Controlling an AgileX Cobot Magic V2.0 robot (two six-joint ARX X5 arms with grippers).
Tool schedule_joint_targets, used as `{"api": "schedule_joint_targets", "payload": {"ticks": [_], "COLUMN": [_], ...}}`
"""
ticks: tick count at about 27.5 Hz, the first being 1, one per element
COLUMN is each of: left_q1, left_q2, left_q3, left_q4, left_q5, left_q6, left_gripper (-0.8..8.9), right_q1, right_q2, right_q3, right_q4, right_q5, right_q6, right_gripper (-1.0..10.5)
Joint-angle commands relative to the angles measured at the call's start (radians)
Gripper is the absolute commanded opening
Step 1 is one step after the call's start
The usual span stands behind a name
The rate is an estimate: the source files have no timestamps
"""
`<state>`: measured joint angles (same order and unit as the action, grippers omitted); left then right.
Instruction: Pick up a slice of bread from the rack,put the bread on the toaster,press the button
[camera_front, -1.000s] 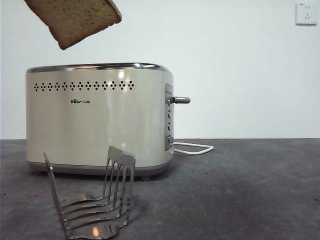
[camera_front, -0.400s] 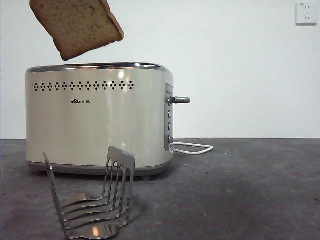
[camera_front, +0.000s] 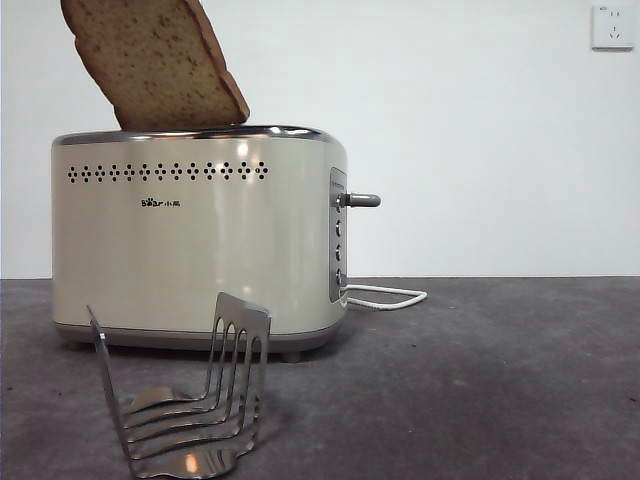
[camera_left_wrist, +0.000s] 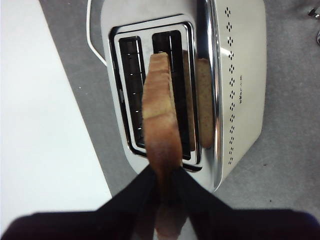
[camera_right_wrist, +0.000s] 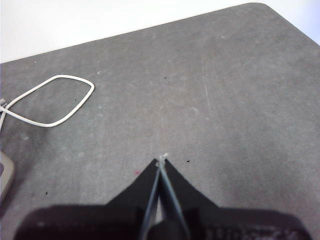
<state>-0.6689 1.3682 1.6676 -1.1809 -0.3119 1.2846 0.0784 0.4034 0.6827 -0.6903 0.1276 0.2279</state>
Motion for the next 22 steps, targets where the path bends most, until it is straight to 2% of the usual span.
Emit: {"api": "schedule_joint_targets", "payload": {"ticks": [1, 22], "left_q1": [-0.002, -0.007], "left_q2": [0.020, 0.138], "left_q3": [-0.001, -0.001], "left_q4": [0.020, 0.037], "left_q5": [-0.003, -0.008], "left_q6": [0.011, 0.011], "left_gripper": [-0.05, -0.05], "right_q1": [0.000, 0.000], "right_q2": [0.000, 0.000], "right_q3": [0.003, 0.003], "right_q4": [0.002, 0.000], "right_q5": [0.000, 0.000], "right_q6": [0.006, 0.005], "right_gripper": [0.0, 0.0]}}
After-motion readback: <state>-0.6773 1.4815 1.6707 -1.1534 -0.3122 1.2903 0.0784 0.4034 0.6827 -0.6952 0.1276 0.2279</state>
